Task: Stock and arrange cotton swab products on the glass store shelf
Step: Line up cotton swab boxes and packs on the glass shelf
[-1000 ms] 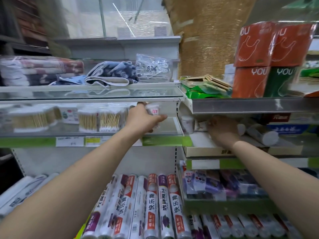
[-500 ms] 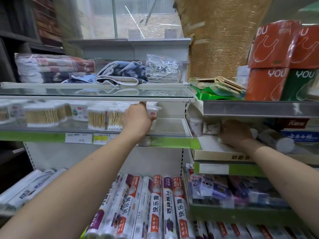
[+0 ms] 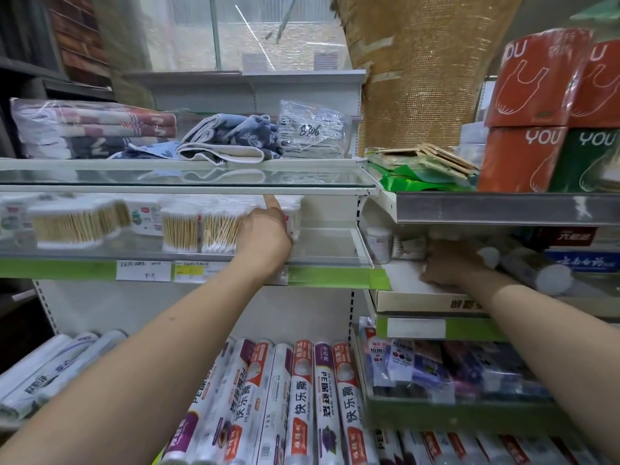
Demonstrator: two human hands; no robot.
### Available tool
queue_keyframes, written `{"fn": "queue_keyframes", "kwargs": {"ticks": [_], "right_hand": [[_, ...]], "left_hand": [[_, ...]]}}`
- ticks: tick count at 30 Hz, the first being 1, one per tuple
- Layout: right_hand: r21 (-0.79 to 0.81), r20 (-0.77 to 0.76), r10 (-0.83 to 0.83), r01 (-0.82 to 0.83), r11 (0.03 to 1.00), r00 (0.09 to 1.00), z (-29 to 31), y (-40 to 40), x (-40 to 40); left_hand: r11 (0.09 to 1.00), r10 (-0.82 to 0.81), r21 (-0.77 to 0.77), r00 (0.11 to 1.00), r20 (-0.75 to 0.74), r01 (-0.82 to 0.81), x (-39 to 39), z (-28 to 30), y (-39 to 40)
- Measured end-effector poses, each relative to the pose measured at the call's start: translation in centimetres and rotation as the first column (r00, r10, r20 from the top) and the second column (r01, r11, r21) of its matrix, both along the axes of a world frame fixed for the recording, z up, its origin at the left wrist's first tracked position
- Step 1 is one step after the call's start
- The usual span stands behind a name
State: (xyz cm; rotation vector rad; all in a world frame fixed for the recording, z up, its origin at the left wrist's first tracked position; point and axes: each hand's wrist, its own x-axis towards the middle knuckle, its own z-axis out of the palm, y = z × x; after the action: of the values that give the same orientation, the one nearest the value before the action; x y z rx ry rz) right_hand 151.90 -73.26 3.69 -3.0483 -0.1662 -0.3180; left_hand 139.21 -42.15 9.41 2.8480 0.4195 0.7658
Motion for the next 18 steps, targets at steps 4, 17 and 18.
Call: {"fn": "queue_keyframes", "kwargs": {"ticks": [4, 17, 18], "right_hand": [[0.065, -0.003, -0.003, 0.003, 0.998, 1.0, -0.6, -0.8, 0.8], [0.627, 0.179, 0.296, -0.341, 0.7, 0.938, 2.1, 2.5, -5.0], [0.719, 0.199, 0.302, -0.348, 0.602, 0.932, 2.1, 2.9, -5.2]], "left_hand": [[0.986, 0.062, 0.156, 0.998, 0.013, -0.063, -0.1, 0.2, -0.3], [0.962, 0.094, 0.252, 0.994, 0.064, -0.107, -0.8, 0.7, 0.8], [0.966, 0.085, 0.238, 0.994, 0.074, -0.1, -0.8, 0.7, 0.9]]}}
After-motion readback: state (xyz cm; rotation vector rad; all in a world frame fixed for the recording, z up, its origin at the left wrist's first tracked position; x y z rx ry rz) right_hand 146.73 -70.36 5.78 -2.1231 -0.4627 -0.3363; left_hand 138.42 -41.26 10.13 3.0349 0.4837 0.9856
